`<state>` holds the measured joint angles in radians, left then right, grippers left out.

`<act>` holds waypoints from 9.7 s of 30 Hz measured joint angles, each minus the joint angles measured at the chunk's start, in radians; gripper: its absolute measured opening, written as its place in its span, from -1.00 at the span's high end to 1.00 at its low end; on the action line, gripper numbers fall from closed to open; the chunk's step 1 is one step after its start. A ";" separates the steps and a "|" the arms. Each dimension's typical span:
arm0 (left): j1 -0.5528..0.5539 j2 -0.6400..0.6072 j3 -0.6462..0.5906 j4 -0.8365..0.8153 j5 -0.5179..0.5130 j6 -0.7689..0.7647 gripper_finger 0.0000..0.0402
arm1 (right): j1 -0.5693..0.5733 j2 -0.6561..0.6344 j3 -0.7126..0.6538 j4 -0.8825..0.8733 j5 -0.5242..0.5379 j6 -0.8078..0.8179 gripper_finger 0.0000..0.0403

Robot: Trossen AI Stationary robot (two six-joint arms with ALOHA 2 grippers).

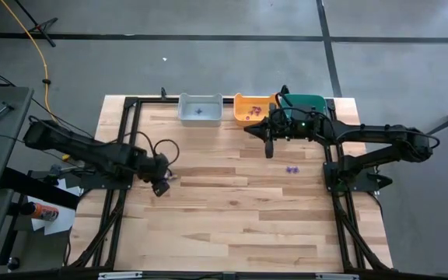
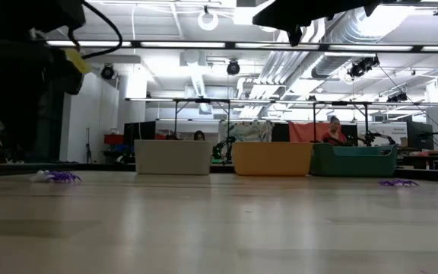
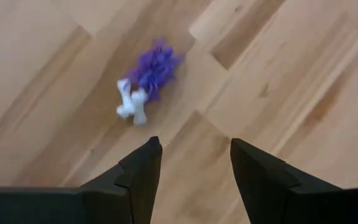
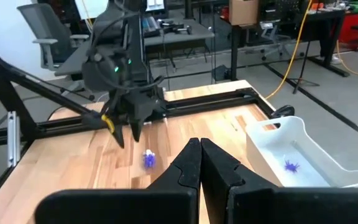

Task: Sort Halloween decoration
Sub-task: Put the white bone toy into the green bin

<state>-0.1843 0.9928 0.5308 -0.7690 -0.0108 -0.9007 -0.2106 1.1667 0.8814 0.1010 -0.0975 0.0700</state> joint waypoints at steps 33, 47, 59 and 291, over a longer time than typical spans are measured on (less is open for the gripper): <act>-0.059 0.217 -0.024 0.157 -0.155 0.038 1.00 | -0.014 -0.001 0.000 -0.040 -0.003 -0.026 1.00; -0.086 0.041 0.077 -0.095 0.063 0.045 0.99 | -0.014 -0.001 0.000 -0.056 -0.003 -0.030 1.00; -0.445 0.153 0.077 -0.055 0.158 0.181 0.32 | -0.014 -0.001 0.000 -0.076 -0.003 -0.022 1.00; 0.555 1.521 1.744 0.756 0.032 0.922 0.00 | -0.116 -0.050 0.000 0.591 -0.030 0.172 1.00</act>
<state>0.3704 2.5141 2.2747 -0.0129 0.0211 0.0210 -0.3267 1.1164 0.8817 0.6923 -0.1272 0.2416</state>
